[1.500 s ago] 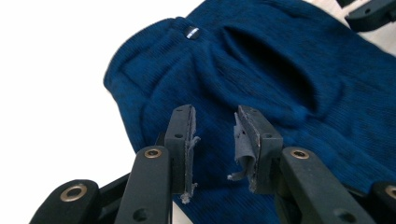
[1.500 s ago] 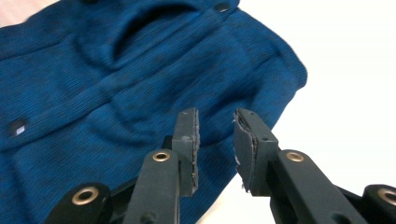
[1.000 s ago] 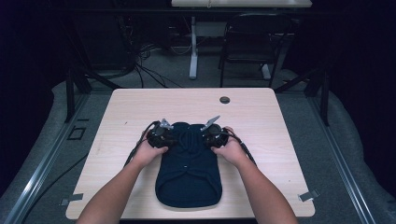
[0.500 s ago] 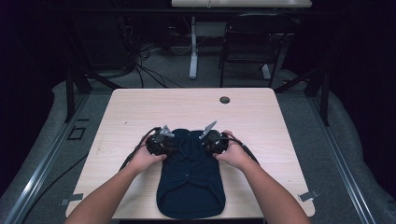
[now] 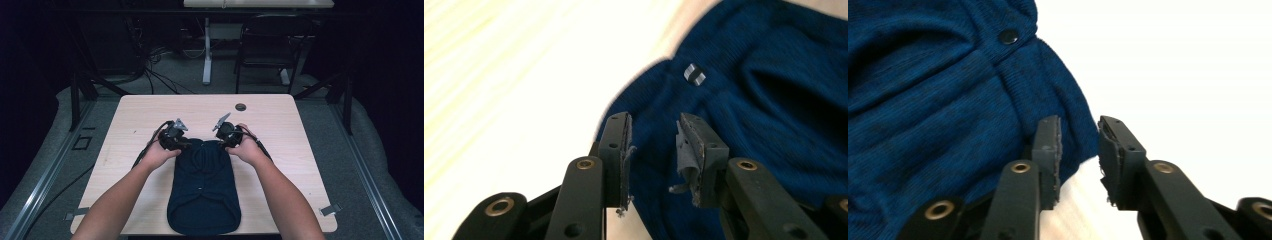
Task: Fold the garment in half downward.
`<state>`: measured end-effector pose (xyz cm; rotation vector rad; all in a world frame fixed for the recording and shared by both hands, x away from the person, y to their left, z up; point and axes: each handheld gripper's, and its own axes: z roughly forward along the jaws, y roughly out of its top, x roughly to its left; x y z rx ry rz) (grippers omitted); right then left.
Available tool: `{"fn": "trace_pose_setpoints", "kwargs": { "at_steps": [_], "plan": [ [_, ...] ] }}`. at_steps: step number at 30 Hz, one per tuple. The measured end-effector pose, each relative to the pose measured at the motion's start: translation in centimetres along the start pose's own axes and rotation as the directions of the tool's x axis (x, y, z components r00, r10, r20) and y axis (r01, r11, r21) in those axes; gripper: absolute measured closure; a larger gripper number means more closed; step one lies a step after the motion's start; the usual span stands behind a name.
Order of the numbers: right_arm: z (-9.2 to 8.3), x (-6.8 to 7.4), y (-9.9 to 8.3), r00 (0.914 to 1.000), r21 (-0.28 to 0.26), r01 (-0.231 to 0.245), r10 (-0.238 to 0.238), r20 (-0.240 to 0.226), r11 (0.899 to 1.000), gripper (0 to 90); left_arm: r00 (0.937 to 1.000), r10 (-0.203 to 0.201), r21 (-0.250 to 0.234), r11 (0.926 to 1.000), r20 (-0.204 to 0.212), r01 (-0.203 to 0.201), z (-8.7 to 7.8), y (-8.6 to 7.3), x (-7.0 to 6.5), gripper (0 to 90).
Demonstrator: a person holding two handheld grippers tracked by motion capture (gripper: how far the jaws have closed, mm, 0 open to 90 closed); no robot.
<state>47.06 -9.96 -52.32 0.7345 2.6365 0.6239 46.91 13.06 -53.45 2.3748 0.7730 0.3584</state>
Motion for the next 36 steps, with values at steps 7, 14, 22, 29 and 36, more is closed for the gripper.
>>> {"fn": "trace_pose_setpoints", "kwargs": {
  "at_steps": [7, 14, 22, 29, 36],
  "plan": [
    [1.0, -0.5, 1.0, 0.9998, 0.025, 0.012, -0.012, -0.016, 1.000, 66.0, 0.9999, 0.006, 0.009, 0.9999, -0.015, -0.006, 1.3, 0.9, 0.9, 63.6],
    [2.3, -0.7, 1.0, 0.9989, 0.057, 0.011, -0.008, -0.046, 0.998, 57.5, 0.9996, -0.002, 0.031, 0.9995, -0.027, 0.003, 2.5, 0.9, 1.3, 56.3],
    [3.0, -0.9, 0.4, 0.9973, 0.078, 0.005, 0.001, -0.073, 0.997, 60.3, 1.0000, -0.002, 0.059, 0.9982, -0.009, 0.003, 3.3, 0.3, 1.4, 56.2],
    [2.8, -0.8, 0.3, 0.9970, 0.091, 0.015, -0.008, -0.077, 0.996, 73.6, 0.9997, 0.013, 0.066, 0.9978, -0.018, -0.012, 3.3, 0.3, 1.1, 69.3],
    [2.2, -0.7, 0.1, 0.9963, 0.074, 0.016, -0.009, -0.086, 0.997, 79.0, 0.9996, 0.021, 0.078, 0.9967, -0.019, -0.020, 2.9, 0.2, 0.9, 78.7]
  ]
}}
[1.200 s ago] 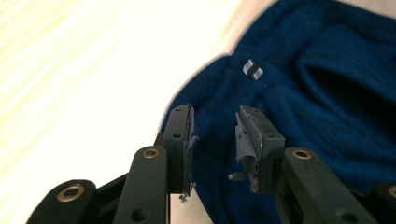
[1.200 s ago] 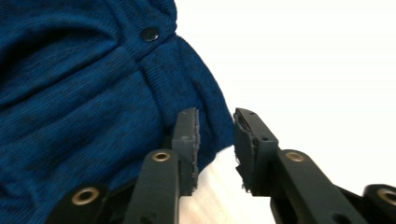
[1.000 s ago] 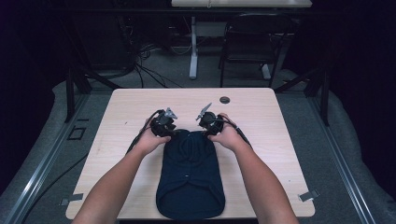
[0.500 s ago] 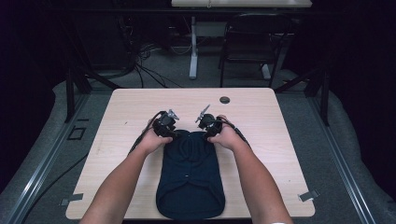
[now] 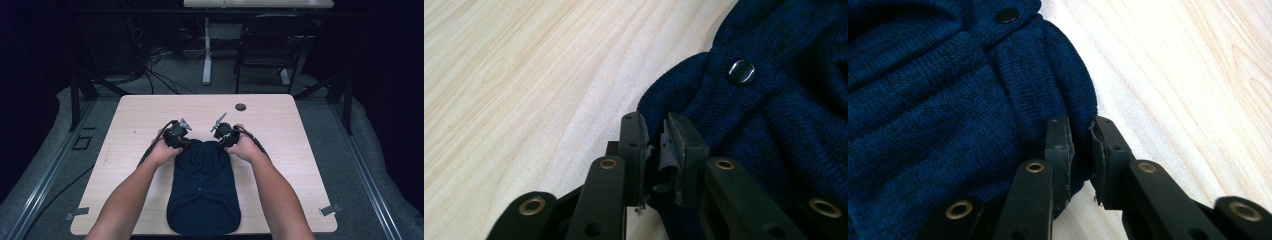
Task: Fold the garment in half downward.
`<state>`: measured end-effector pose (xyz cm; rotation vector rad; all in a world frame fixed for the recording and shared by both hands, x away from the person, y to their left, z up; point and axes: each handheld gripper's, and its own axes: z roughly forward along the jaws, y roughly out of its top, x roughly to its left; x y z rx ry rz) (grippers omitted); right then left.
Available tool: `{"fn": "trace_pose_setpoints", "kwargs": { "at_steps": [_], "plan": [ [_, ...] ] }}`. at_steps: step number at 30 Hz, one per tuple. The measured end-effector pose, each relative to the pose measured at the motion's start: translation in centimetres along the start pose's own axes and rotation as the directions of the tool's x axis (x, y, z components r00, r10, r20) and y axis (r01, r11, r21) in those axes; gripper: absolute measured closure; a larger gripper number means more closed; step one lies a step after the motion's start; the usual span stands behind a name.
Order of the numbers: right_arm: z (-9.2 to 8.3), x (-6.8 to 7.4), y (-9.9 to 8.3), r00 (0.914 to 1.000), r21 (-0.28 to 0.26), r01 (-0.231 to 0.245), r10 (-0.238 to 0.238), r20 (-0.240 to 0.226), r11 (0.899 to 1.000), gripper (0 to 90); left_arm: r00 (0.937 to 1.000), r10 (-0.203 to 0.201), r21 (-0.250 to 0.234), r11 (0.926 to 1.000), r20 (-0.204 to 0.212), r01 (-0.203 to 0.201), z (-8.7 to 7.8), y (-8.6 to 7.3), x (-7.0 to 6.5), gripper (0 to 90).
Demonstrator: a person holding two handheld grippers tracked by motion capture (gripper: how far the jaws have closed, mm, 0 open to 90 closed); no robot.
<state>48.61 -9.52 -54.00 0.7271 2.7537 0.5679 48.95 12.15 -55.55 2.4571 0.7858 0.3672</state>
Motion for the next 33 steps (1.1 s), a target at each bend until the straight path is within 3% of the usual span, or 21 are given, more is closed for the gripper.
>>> {"fn": "trace_pose_setpoints", "kwargs": {
  "at_steps": [9, 18, 33],
  "plan": [
    [-1.2, 0.3, 0.1, 0.9999, -0.029, 0.011, -0.011, 0.013, 1.000, 80.5, 0.9996, 0.018, -0.009, 0.9998, -0.020, -0.018, -0.9, 0.3, -0.2, 80.5],
    [-3.0, 0.5, 0.7, 0.9994, -0.072, 0.020, -0.017, 0.031, 0.997, 80.8, 0.9986, 0.025, -0.058, 0.9979, -0.047, -0.028, -3.1, 0.9, -0.3, 80.8],
    [-6.7, -0.1, 2.8, 0.9952, -0.134, 0.053, -0.042, 0.088, 0.989, 81.6, 0.9941, 0.041, -0.127, 0.9905, -0.101, -0.053, -7.1, 3.0, 0.9, 80.9]
  ]
}}
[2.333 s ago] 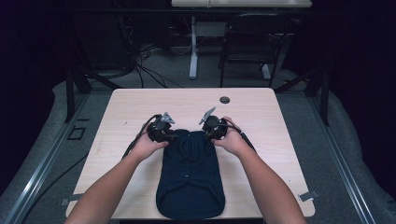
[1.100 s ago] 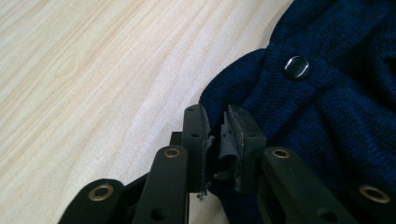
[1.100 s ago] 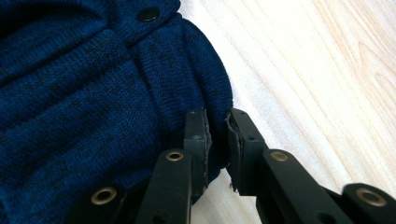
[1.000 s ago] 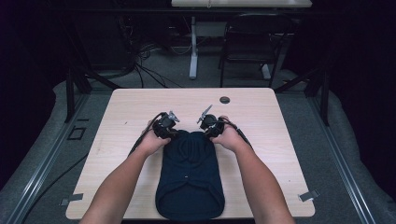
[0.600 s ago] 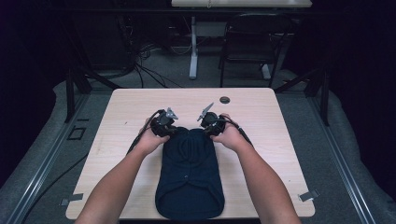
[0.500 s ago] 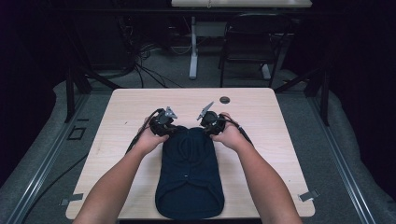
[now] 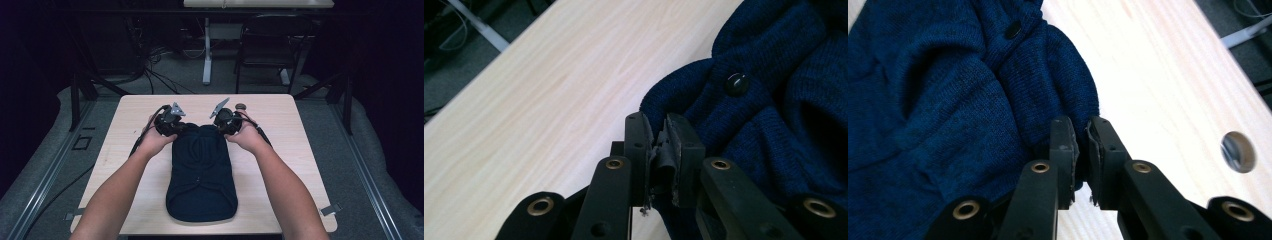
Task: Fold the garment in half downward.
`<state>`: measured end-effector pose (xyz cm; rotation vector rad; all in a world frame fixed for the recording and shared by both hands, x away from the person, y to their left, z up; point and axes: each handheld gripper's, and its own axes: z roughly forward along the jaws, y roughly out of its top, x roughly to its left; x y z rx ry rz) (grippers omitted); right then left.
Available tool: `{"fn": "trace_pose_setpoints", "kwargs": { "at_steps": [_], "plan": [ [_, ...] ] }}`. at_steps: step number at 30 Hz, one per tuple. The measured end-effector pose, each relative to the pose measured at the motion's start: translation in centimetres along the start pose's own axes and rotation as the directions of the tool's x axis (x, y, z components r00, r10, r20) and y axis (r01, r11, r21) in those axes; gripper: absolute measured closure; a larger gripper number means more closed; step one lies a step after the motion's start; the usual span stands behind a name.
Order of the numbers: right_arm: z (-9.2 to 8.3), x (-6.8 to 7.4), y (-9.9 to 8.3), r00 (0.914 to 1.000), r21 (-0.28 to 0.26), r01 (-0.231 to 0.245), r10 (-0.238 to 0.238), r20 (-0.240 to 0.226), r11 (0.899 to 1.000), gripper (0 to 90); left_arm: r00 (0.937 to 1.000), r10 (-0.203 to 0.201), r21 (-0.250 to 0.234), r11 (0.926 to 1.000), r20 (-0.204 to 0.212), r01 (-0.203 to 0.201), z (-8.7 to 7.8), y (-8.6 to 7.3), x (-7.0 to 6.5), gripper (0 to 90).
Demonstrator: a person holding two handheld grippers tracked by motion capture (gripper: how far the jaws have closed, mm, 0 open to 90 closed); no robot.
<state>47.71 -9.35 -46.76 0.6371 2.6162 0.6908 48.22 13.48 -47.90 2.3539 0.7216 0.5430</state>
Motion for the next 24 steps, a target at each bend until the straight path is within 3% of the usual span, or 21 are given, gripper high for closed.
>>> {"fn": "trace_pose_setpoints", "kwargs": {
  "at_steps": [13, 24],
  "plan": [
    [-2.8, -1.6, 2.2, 0.9976, -0.031, 0.021, -0.019, 0.066, 0.999, 81.8, 0.9981, 0.021, -0.061, 0.9979, -0.059, -0.024, -2.4, 2.6, 1.4, 80.9],
    [-3.9, -2.1, 3.0, 0.9936, -0.068, 0.022, -0.015, 0.112, 0.997, 81.8, 0.9934, 0.038, -0.076, 0.9960, -0.108, -0.047, -3.2, 3.8, 1.8, 81.0]
  ]
}}
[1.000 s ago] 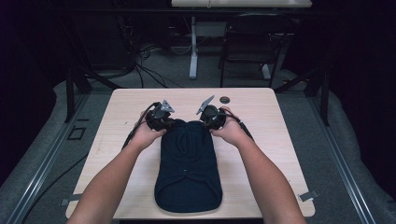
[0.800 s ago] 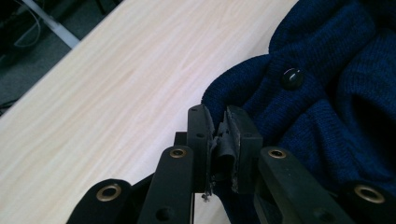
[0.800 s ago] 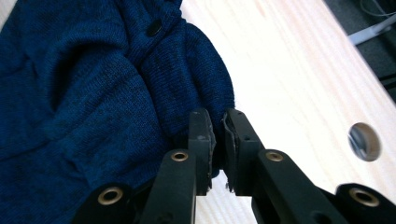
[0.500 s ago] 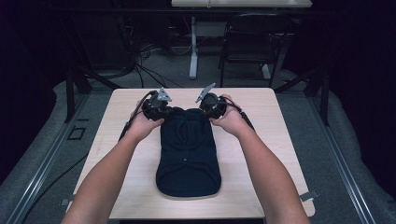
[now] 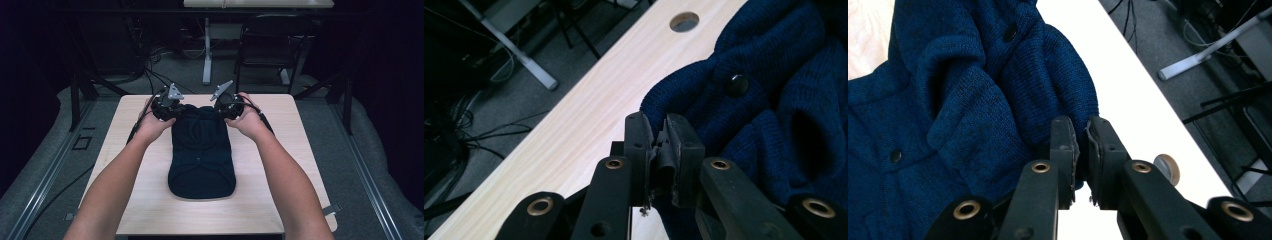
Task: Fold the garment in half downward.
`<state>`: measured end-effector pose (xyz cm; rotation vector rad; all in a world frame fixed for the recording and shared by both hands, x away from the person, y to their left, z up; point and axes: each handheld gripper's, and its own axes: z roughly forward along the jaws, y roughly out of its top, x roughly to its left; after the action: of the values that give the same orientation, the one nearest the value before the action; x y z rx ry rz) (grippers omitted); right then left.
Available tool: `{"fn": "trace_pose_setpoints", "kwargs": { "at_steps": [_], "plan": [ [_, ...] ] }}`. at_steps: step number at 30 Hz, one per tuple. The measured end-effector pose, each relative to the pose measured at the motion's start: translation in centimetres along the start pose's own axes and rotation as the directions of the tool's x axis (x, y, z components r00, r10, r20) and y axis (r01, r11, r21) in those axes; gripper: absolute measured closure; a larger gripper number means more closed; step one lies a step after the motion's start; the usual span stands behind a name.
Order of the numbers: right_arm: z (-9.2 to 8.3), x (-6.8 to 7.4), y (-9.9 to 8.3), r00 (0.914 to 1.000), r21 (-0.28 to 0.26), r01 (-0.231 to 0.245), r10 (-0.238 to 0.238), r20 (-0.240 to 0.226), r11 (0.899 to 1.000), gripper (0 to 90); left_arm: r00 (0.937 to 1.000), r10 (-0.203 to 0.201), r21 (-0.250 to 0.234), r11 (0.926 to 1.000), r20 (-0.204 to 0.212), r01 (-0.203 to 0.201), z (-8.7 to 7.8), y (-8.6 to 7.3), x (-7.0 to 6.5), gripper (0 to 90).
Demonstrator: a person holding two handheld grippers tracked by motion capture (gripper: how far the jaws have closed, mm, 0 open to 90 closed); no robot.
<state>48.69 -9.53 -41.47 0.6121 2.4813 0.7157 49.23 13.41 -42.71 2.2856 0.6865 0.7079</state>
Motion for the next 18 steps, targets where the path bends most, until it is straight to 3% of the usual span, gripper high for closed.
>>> {"fn": "trace_pose_setpoints", "kwargs": {
  "at_steps": [5, 6, 7, 8, 10, 11, 13, 14, 18],
  "plan": [
    [-0.3, -0.1, 0.5, 0.9995, -0.014, 0.007, -0.007, 0.032, 1.000, 81.8, 0.9995, 0.011, -0.012, 0.9999, -0.031, -0.012, -0.3, 0.8, 0.3, 81.1],
    [-0.4, -0.2, 0.6, 0.9989, -0.024, 0.004, -0.002, 0.046, 1.000, 81.8, 0.9989, 0.013, -0.021, 0.9997, -0.045, -0.013, -0.6, 1.1, 0.4, 81.2],
    [-0.9, -0.4, 1.0, 0.9964, -0.050, 0.002, 0.002, 0.085, 0.999, 81.8, 0.9957, 0.008, -0.065, 0.9978, -0.093, -0.014, -1.3, 1.7, 0.5, 81.3],
    [-1.3, -0.5, 1.3, 0.9943, -0.069, -0.002, 0.009, 0.107, 0.998, 81.7, 0.9957, 0.008, -0.065, 0.9978, -0.093, -0.014, -1.3, 1.7, 0.5, 81.3],
    [-2.1, -0.6, 1.6, 0.9905, -0.122, -0.018, 0.034, 0.133, 0.992, 81.7, 0.9901, -0.002, -0.103, 0.9946, -0.141, -0.012, -2.0, 2.1, 0.4, 81.2],
    [-2.1, -0.6, 1.6, 0.9905, -0.122, -0.018, 0.034, 0.133, 0.992, 81.7, 0.9889, 0.001, -0.107, 0.9941, -0.148, -0.017, -2.0, 2.1, 0.3, 81.2],
    [-2.2, -0.4, 1.5, 0.9880, -0.127, -0.003, 0.023, 0.153, 0.992, 81.6, 0.9885, 0.023, -0.093, 0.9950, -0.149, -0.037, -1.8, 1.6, -0.2, 81.2],
    [-1.7, 0.3, 1.0, 0.9892, -0.104, 0.018, -0.002, 0.146, 0.994, 81.5, 0.9902, 0.025, -0.092, 0.9950, -0.138, -0.038, -1.6, 1.2, -0.6, 81.2],
    [-1.1, 1.1, 0.0, 0.9908, -0.085, 0.035, -0.024, 0.133, 0.996, 81.5, 0.9940, 0.040, -0.073, 0.9962, -0.102, -0.048, -0.9, -0.3, -1.5, 81.2]
  ]
}}
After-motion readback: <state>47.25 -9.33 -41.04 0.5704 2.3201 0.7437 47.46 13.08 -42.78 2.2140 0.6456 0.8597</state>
